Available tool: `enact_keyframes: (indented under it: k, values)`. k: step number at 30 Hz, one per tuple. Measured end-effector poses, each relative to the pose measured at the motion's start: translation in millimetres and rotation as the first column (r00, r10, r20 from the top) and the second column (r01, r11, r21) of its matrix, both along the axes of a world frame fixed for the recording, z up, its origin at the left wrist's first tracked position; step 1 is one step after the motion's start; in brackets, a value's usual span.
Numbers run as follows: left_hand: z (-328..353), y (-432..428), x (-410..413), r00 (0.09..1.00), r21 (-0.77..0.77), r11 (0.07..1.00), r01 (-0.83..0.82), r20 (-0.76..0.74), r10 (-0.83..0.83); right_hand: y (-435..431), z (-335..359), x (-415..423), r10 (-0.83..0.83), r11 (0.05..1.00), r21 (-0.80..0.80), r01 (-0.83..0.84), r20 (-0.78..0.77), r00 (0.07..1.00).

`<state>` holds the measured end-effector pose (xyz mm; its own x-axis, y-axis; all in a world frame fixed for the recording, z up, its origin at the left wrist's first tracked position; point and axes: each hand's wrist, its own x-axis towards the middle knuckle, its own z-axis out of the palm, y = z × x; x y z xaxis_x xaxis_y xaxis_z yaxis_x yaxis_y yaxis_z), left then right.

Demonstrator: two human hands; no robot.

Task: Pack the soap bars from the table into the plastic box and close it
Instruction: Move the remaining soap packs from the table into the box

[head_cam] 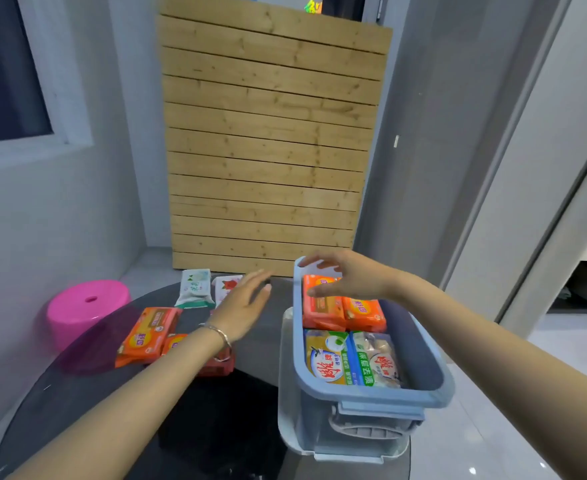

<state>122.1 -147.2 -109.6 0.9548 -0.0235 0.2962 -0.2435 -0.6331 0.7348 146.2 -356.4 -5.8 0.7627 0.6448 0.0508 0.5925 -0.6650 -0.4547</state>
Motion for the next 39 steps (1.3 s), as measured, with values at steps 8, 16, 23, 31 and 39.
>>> enact_keyframes:
  k: [8,16,23,31,39]
  values:
    - [-47,131,-27,0.835,0.241,0.869,-0.433,-0.255,0.487,129,-44,-17,0.037,0.982,-0.173,-0.071,-0.188,0.981]
    - [-84,169,-35,0.714,0.37,0.811,-0.453,-0.394,0.578,187,-123,-13,-0.23,0.867,-0.495,0.063,-0.285,0.931]
    - [-78,168,-43,0.748,0.111,0.857,-0.504,-0.439,0.497,183,-145,-23,-0.262,0.905,-0.388,0.173,-0.189,0.946]
    - [-77,184,-70,0.711,-0.101,0.883,-0.458,-0.638,0.297,189,-137,-36,-0.273,0.889,-0.432,0.155,-0.226,0.935]
    - [-56,166,-102,0.783,-0.422,0.769,-0.48,-0.602,0.158,198,-121,-55,-0.29,0.955,-0.095,0.282,-0.503,0.814]
